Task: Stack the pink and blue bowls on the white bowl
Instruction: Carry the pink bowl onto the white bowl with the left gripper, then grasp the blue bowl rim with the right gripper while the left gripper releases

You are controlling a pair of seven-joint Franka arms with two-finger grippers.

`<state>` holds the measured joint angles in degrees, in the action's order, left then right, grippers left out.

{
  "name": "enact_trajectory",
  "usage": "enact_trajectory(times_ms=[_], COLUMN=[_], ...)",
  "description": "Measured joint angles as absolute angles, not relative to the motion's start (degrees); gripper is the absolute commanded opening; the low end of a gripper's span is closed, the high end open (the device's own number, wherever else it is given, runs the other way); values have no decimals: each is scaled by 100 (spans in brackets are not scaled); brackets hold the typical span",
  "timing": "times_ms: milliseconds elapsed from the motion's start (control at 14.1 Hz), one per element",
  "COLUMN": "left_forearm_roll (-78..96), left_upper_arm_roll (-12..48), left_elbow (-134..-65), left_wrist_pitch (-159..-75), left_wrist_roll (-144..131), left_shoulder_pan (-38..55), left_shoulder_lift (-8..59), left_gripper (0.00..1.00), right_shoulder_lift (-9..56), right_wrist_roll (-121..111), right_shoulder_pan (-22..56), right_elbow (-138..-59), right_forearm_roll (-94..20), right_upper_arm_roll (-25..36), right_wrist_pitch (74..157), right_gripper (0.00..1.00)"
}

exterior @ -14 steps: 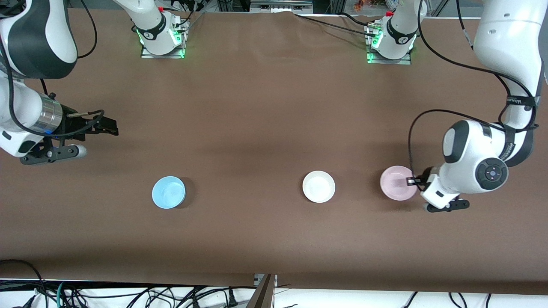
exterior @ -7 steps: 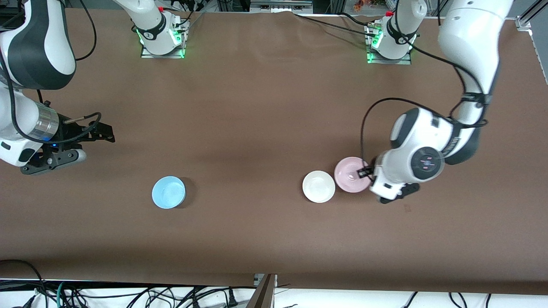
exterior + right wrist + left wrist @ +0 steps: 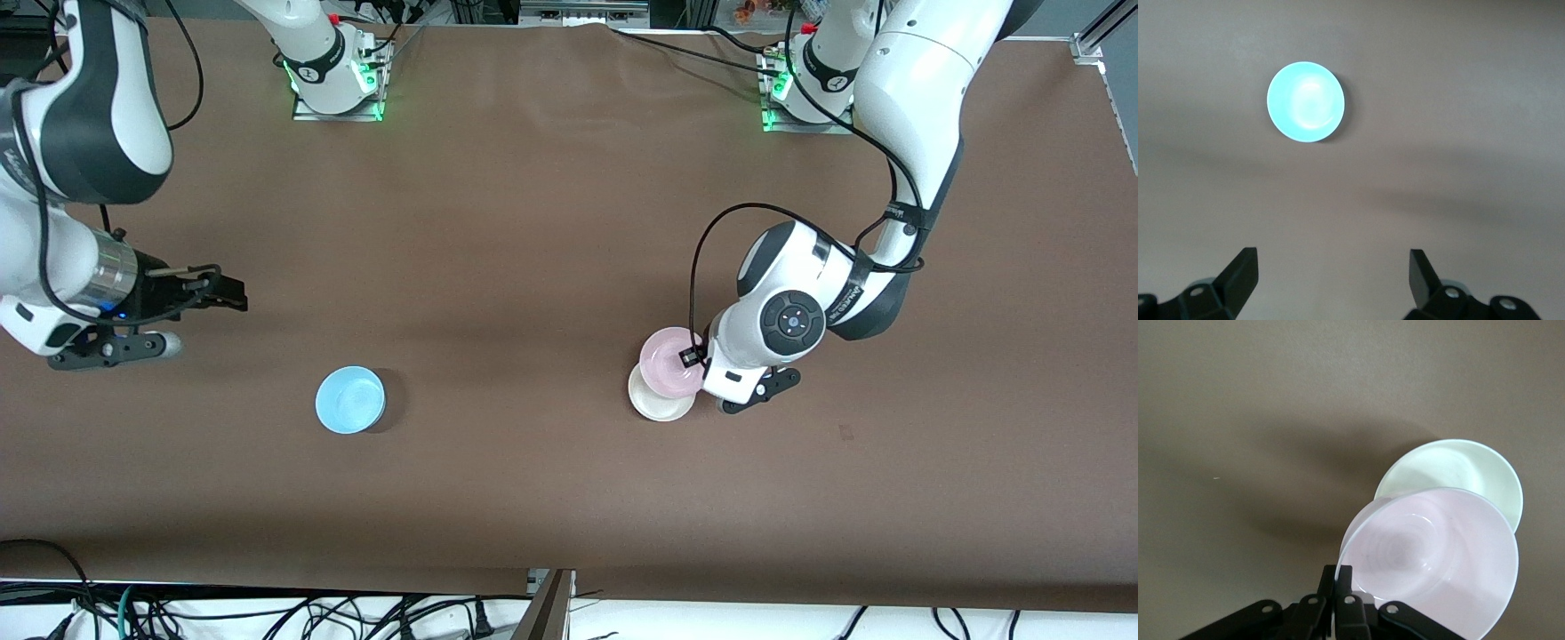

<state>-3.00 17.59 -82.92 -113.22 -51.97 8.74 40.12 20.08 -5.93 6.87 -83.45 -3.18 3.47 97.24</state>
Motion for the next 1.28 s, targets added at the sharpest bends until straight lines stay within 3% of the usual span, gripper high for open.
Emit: enact_trajectory(times_ms=[853, 1280], left_forearm_roll=[36, 36], left_upper_arm_roll=[1735, 1736], left_elbow=[-7889, -7822], left_wrist_pitch=[-11782, -11888], left_wrist_roll=[-6006, -6011], left_shoulder_pan=[874, 968], left_shoulder_lift=[4380, 4544], left_gripper=[0, 0], right_shoulder_lift=[4099, 4350], right_wrist_roll=[-554, -524], right_shoulder_pan=[762, 786], right_elbow=[-8471, -8476], right_forearm_roll=[-456, -547], right_upper_arm_roll=[320, 296], right_wrist_pitch=[12238, 12532], right_gripper=[94, 74])
